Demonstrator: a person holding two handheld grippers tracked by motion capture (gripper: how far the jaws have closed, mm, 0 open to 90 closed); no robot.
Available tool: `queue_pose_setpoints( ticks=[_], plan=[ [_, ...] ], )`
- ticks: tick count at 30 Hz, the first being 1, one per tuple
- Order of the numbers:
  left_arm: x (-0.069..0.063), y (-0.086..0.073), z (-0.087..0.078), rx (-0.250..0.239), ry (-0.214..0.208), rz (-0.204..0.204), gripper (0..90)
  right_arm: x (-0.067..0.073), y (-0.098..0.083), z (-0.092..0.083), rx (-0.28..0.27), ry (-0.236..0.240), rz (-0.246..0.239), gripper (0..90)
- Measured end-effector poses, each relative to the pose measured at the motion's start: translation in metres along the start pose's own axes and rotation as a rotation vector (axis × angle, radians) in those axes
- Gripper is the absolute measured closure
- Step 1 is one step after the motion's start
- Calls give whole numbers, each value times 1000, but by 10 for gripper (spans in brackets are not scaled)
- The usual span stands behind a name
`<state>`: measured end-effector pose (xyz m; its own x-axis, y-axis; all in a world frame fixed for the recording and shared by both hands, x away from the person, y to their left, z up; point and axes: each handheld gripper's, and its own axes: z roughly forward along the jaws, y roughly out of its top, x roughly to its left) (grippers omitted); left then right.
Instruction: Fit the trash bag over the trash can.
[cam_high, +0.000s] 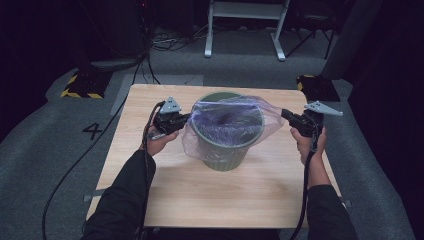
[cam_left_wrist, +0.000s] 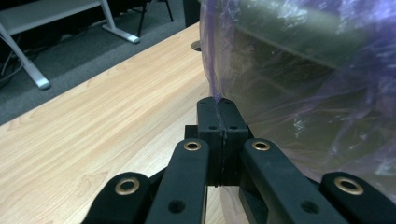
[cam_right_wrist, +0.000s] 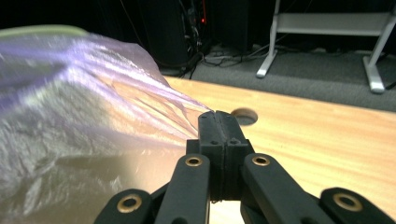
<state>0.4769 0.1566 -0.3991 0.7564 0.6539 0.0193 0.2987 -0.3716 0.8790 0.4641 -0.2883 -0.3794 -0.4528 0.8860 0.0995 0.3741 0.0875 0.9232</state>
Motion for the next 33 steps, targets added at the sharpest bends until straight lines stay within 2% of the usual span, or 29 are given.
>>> queue_pose_setpoints(
  ticks=[3, 7, 12, 16, 21, 27, 33],
  plan=[
    [2, -2, 4, 2, 2, -14, 897, 1, -9, 8, 25, 11, 2, 900],
    [8, -5, 8, 10, 9, -33, 896, 4, -12, 15, 32, 13, -5, 900],
    [17, -12, 18, 74, 22, -50, 897, 10, -1, 22, 5, 3, -36, 900],
    [18, -17, 26, 109, 24, -67, 896, 17, 9, 29, 3, 11, -63, 900],
    [18, -19, 34, 150, 30, -63, 896, 23, 13, 45, 56, 0, -88, 900],
    [18, -23, 40, 175, 17, -82, 896, 22, 14, 60, 121, -8, -81, 900],
    [17, -29, 41, 210, -8, -72, 895, 23, 1, 73, 219, 29, -57, 900]
  ],
)
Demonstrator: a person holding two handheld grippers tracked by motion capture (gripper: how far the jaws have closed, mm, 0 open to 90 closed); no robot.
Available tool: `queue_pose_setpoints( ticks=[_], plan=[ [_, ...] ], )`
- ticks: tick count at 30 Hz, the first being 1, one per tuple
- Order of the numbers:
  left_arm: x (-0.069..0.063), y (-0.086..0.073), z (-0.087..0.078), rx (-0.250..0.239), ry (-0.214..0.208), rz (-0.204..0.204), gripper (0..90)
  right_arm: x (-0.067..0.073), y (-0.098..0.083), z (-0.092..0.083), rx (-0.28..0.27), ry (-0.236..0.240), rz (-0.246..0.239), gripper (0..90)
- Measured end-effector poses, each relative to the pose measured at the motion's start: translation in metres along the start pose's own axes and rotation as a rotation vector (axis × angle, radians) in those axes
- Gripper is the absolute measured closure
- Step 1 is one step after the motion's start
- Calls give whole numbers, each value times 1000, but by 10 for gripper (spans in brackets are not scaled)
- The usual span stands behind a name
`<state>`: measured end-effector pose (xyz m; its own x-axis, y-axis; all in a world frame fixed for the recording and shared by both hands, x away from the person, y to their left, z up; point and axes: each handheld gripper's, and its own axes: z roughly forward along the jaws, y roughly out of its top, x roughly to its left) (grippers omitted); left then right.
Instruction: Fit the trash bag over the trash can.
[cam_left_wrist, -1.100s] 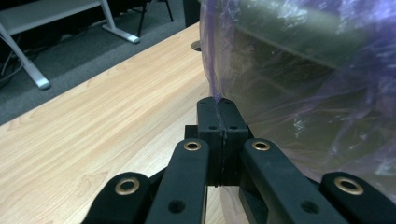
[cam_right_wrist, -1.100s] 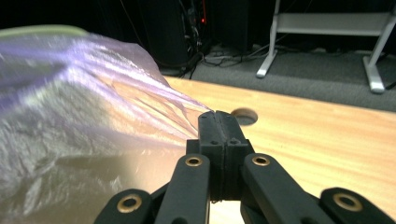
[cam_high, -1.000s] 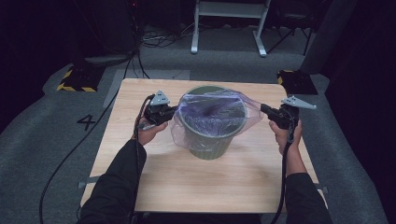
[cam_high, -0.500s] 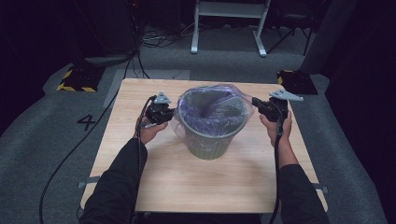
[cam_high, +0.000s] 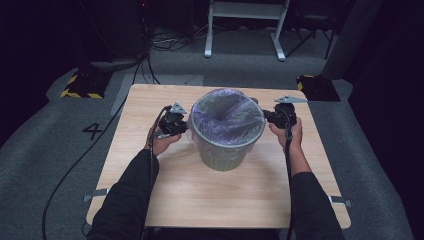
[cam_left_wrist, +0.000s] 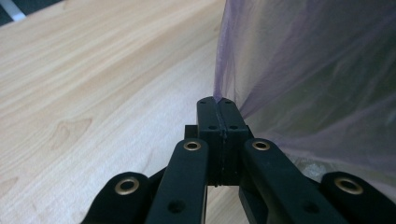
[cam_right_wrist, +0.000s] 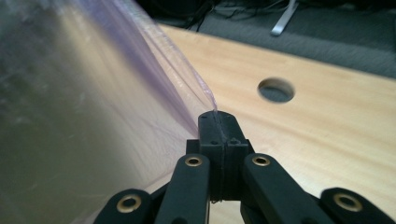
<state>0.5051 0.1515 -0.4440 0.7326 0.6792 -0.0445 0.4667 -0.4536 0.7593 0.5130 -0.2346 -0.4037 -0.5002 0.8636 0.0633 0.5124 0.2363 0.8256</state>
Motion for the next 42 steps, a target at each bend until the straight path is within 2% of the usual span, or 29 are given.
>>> queue_pose_setpoints(
  ticks=[3, 7, 9, 11, 12, 13, 15, 16, 18, 21, 22, 23, 25, 29, 31, 32, 34, 36, 38, 42],
  plan=[
    [2, -6, -2, 1, 5, -6, 881, -1, -8, 1, 16, 3, -5, 900],
    [3, -14, -11, -23, 22, -5, 841, -7, -19, -3, 1, 21, 9, 900],
    [1, -19, -18, -49, 29, -20, 773, -9, -24, -8, -9, 23, 4, 900],
    [-1, -21, -26, -80, 55, -28, 621, -13, -29, -13, -27, 17, -3, 876],
    [-1, -23, -31, -94, 47, -36, 557, -14, -31, -17, -45, 6, -18, 859],
    [-2, -25, -37, -108, 36, -35, 532, -15, -33, -21, -59, -1, -38, 844],
    [-5, -29, -48, -146, 10, -30, 437, -16, -36, -30, -89, -4, -58, 776],
    [-6, -30, -52, -150, 7, -21, 403, -18, -37, -36, -109, -14, -68, 758],
    [-12, -35, -62, -166, -8, 11, 354, -18, -40, -45, -127, -6, -85, 695],
    [-21, -38, -74, -176, -20, 48, 294, -18, -42, -58, -133, 21, -126, 621],
    [-24, -39, -77, -187, -31, 61, 269, -17, -43, -62, -138, 17, -144, 593],
    [-27, -39, -79, -191, -42, 64, 252, -16, -43, -65, -139, 11, -153, 557],
    [-34, -39, -85, -213, -61, 80, 206, -16, -45, -72, -148, 30, -159, 495],
    [-49, -34, -87, -233, -119, 127, 157, -17, -46, -79, -135, -3, -200, 358],
    [-57, -33, -86, -234, -145, 152, 156, -18, -47, -80, -110, -45, -219, 334],
    [-61, -33, -85, -231, -150, 164, 157, -18, -47, -81, -106, -49, -230, 321],
    [-69, -33, -83, -227, -146, 190, 156, -19, -48, -84, -110, -28, -228, 301],
    [-75, -32, -82, -221, -139, 211, 158, -18, -50, -89, -123, -7, -253, 293],
    [-79, -30, -82, -222, -123, 230, 166, -15, -51, -94, -127, -8, -272, 287],
    [-83, -25, -80, -226, -120, 233, 254, -11, -55, -101, -125, 0, -304, 279]
  ],
)
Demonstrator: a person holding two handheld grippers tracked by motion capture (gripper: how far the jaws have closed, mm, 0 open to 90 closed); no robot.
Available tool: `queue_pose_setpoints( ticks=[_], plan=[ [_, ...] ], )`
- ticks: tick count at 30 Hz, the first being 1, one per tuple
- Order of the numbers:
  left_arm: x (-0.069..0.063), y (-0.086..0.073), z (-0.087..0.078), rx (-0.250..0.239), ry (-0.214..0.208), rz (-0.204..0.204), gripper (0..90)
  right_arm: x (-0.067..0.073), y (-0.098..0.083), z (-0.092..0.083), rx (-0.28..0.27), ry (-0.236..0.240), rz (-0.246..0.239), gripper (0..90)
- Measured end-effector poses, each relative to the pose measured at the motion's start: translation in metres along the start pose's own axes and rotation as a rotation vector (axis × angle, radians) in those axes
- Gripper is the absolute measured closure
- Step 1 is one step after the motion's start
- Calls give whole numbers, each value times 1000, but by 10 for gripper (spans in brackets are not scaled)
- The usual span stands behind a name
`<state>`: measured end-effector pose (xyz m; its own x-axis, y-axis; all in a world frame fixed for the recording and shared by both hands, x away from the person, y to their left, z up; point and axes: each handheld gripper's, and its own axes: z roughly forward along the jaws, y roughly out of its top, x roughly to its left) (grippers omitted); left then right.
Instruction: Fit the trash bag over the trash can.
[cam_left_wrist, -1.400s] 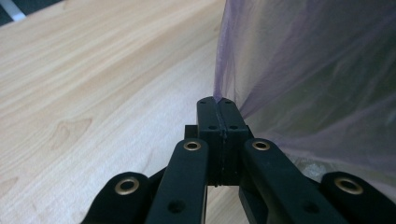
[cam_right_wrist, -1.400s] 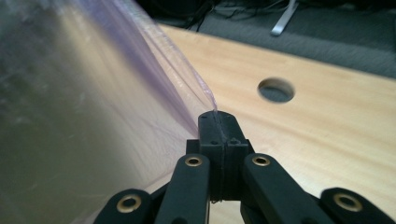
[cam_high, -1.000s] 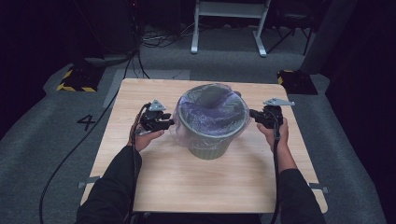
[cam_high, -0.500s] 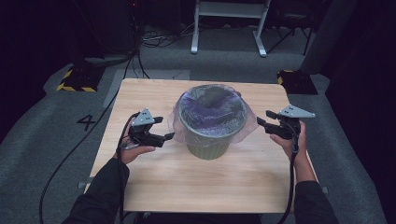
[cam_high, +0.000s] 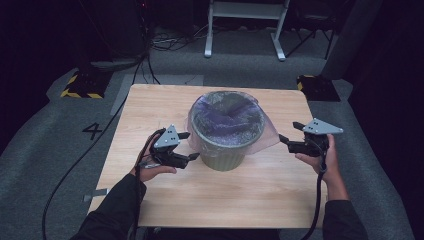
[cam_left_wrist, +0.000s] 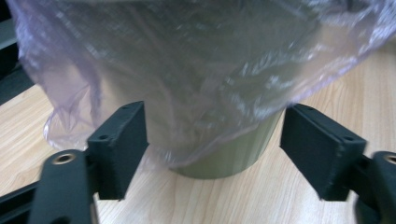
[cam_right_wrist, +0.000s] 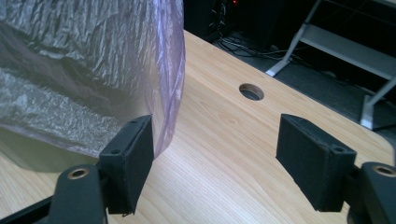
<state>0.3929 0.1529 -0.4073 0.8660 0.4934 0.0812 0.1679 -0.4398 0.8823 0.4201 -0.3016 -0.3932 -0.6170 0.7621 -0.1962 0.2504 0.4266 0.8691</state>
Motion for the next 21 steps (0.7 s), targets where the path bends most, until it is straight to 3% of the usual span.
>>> queue_pose_setpoints(
  ticks=[3, 7, 10, 14, 17, 19, 21],
  plan=[
    [2, 3, 3, 6, 1, 5, 356, 5, -1, -5, -6, 10, -38, 275],
    [3, 3, 6, 24, 14, 27, 594, 14, -1, -9, -36, 72, -51, 277],
    [4, 2, 9, 35, 15, 40, 729, 26, 2, -8, -42, 121, -94, 260],
    [6, 1, 10, 37, 12, 36, 817, 42, 7, -4, -53, 131, -121, 260],
    [9, -1, 11, 39, 8, 25, 862, 44, 9, 4, -63, 120, -88, 268],
    [10, -1, 11, 37, 6, 27, 887, 43, 7, 12, -47, 134, -62, 344],
    [11, -2, 11, 35, 4, 20, 896, 43, 6, 19, -41, 167, -68, 488]
  ],
)
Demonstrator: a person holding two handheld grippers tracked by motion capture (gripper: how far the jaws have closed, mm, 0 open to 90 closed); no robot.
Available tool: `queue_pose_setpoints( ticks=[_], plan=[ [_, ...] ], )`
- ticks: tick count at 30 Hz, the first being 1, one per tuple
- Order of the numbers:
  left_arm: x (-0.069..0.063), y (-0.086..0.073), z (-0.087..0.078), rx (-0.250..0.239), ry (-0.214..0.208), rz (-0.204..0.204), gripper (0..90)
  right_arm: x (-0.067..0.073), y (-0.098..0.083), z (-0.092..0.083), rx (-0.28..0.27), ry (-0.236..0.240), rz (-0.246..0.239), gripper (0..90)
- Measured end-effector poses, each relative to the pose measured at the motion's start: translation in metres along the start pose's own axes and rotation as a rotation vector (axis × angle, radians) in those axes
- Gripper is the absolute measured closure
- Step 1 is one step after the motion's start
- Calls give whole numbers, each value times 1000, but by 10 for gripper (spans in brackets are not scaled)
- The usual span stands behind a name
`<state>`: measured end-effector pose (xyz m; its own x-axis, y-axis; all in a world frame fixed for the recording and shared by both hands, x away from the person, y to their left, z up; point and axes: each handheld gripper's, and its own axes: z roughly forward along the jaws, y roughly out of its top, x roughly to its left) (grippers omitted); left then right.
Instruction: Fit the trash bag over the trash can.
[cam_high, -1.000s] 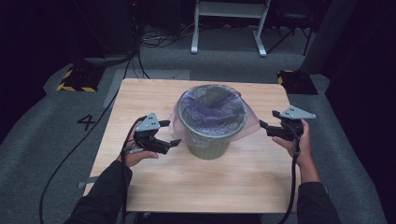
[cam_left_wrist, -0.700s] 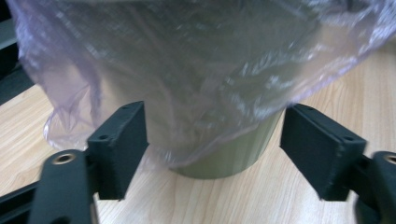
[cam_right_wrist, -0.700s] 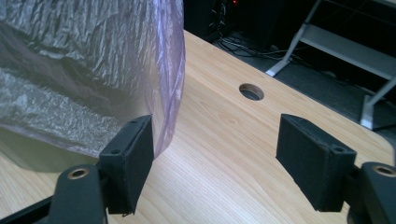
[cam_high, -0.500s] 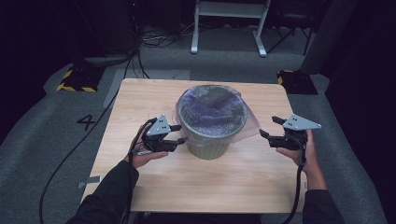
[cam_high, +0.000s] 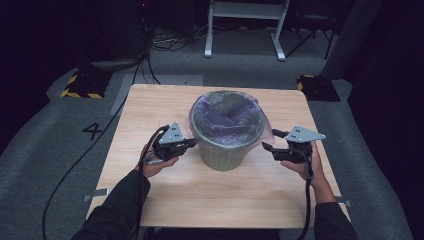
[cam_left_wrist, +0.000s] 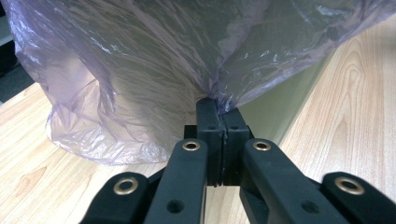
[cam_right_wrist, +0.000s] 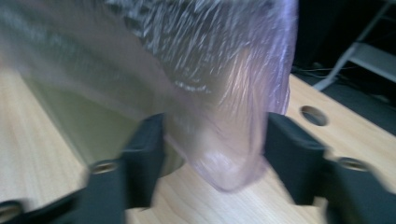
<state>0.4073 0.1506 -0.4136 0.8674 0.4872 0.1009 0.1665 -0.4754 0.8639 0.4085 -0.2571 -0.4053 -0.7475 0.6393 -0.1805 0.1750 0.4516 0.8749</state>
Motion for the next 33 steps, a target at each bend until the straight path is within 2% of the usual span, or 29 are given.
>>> queue_pose_setpoints(
  ticks=[3, 5, 7, 13, 16, 20, 26, 28, 30, 33],
  plan=[
    [0, -2, 1, 9, -2, -1, 898, 4, -2, 4, -16, 52, -21, 735],
    [0, -3, 2, 21, 3, 9, 898, 7, -3, 6, -17, 50, -39, 851],
    [-1, -6, 3, 36, 3, 13, 898, 9, -5, 7, -18, 72, -33, 900],
    [0, -15, 9, 71, 6, -1, 899, 10, -18, 13, 19, 90, 0, 900],
    [-1, -20, 14, 103, 17, 11, 899, 10, -24, 17, 33, 89, 14, 900],
    [2, -28, 20, 119, 18, -10, 898, 11, -29, 26, 36, 88, 48, 900],
    [10, -35, 26, 131, 28, -44, 897, 10, -38, 40, 84, 87, 81, 900],
    [11, -37, 26, 137, 33, -51, 880, 10, -39, 43, 88, 87, 89, 900],
    [14, -40, 26, 145, 45, -68, 826, 10, -39, 45, 92, 82, 97, 900],
    [18, -45, 24, 144, 51, -88, 810, 10, -41, 47, 103, 78, 103, 900]
  ],
)
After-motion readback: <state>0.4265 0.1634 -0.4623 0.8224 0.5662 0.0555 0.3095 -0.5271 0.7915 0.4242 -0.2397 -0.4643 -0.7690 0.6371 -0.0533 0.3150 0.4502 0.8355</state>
